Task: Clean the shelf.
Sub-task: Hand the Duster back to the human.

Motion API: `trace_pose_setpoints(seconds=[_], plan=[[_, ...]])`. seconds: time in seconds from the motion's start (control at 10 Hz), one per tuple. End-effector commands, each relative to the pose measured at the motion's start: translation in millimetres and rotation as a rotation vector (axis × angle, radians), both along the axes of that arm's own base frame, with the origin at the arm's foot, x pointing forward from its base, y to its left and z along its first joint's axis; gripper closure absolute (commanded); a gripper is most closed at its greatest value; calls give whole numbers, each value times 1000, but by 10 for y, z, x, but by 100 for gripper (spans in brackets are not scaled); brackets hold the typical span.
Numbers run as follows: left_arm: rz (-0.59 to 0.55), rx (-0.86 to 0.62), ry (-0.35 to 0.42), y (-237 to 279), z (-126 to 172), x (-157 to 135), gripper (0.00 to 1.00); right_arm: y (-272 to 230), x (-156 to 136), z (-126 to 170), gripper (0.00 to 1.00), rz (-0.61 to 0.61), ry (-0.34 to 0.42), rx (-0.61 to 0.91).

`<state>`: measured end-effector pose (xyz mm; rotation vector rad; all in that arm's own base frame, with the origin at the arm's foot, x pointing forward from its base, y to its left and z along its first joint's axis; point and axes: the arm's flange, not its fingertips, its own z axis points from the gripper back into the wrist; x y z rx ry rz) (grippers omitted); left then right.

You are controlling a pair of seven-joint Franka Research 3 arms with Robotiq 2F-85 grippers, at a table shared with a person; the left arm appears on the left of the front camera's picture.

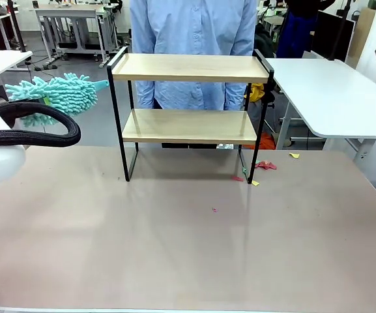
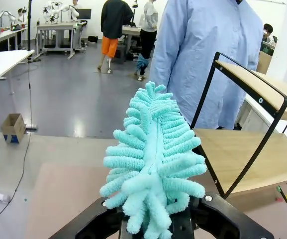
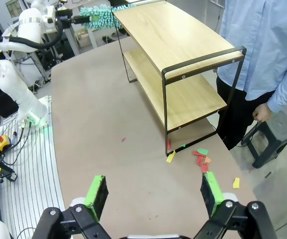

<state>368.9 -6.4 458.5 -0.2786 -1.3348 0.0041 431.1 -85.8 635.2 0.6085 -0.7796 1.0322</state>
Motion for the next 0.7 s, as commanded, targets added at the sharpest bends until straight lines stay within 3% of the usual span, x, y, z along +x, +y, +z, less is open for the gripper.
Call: trace_pose_setpoints(seconds=[0.0, 0.6], plan=[[-1, 2, -3, -6, 9, -4, 83, -3, 3, 27, 0, 6, 0, -16], [-1, 2, -3, -6, 9, -4, 83, -3, 3, 27, 0, 6, 0, -16]])
